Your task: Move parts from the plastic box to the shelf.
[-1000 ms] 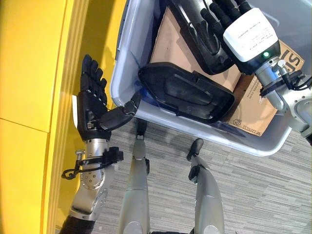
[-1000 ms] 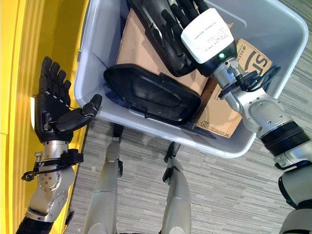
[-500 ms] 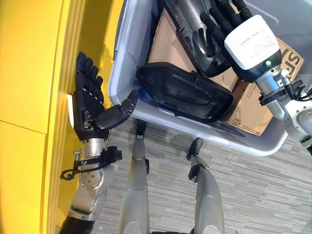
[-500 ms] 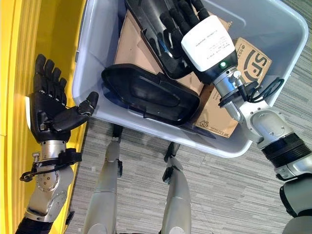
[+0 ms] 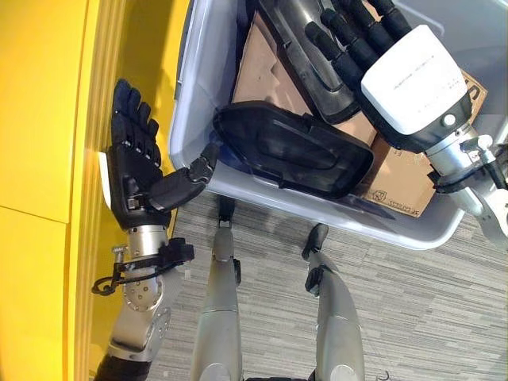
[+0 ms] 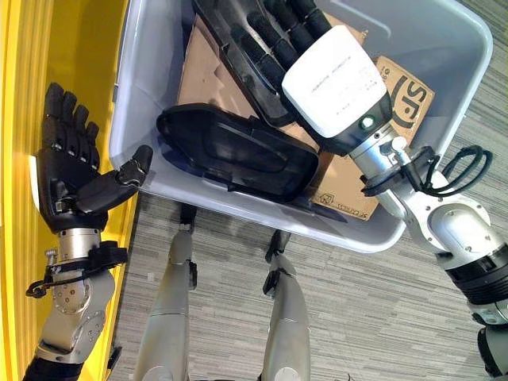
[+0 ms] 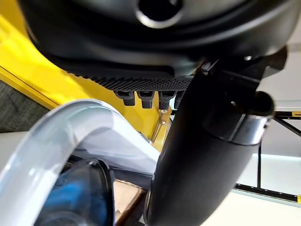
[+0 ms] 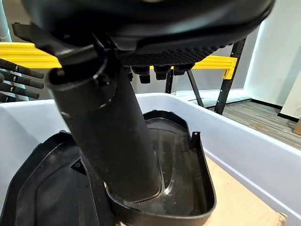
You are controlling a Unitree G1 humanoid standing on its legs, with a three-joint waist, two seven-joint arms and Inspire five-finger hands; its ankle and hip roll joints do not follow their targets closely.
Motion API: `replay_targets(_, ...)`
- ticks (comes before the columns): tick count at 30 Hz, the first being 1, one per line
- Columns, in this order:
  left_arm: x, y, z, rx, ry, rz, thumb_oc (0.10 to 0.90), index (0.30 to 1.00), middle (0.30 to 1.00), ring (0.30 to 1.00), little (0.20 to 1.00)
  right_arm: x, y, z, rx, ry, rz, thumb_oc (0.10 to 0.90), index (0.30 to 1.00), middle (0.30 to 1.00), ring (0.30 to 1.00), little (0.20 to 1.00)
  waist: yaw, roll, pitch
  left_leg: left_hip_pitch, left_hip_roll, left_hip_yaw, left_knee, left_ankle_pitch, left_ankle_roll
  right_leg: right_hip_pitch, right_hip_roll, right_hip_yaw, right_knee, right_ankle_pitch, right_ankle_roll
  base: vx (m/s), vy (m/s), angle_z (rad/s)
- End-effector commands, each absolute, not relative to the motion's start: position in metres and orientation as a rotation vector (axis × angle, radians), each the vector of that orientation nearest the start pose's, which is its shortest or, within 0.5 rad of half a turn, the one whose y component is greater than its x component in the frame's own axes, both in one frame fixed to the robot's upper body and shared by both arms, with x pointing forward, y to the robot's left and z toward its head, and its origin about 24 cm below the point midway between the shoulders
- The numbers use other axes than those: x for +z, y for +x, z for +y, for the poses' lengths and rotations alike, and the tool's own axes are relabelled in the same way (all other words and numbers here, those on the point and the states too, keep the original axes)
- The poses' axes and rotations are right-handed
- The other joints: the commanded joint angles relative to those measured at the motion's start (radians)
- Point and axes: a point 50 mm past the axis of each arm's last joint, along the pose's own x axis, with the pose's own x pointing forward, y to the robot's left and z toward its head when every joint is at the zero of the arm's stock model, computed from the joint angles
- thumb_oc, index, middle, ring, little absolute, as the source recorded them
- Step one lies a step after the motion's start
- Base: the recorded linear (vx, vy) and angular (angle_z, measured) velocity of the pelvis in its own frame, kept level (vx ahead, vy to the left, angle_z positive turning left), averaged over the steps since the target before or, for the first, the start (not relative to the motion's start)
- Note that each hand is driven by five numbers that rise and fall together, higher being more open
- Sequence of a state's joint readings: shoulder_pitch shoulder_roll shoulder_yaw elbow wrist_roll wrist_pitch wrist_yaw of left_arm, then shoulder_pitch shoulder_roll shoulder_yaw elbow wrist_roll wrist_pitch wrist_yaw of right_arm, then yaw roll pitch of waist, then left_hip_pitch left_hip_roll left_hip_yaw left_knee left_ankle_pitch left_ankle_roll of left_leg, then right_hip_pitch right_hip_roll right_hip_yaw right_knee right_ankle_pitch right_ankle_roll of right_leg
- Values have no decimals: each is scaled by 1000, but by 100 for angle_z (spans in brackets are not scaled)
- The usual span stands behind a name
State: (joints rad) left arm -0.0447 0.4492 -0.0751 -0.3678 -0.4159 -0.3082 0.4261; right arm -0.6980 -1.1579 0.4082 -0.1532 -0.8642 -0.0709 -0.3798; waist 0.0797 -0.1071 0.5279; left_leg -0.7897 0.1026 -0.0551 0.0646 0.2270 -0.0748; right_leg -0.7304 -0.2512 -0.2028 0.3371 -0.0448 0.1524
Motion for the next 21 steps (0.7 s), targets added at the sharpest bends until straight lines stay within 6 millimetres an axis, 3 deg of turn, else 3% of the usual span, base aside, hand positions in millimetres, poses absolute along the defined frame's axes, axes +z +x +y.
replay_targets(1,205,203,195,152,-131,-899,900,1000,1000,1000,1000,320,257,-177,-322,-1905,-1380,900,1000,1000,1000,1000,-27,16,-8,77,25,30,81,-171,-20,113,40,13,-113,41,0,0,0,0)
replay_targets(5,205,203,195,158,-123,-896,900,1000,1000,1000,1000,313,256,-181,-311,-1895,-1340,900,1000,1000,1000,1000,-29,12,-8,74,25,31,82,-172,-20,110,40,14,-114,41,0,0,0,0)
replay_targets(12,201,205,193,166,-124,-880,900,1000,1000,1000,1000,291,262,-191,-304,-1722,-1228,900,1000,1000,1000,1000,-39,7,-8,77,27,35,87,-182,-19,110,42,18,-109,34,-1,0,0,0)
replay_targets(21,202,206,193,167,-133,-882,900,1000,1000,1000,1000,281,271,-191,-276,-1611,-1161,900,1000,1000,1000,1000,-34,5,-8,70,26,36,82,-175,-15,103,42,19,-114,41,-1,0,0,0)
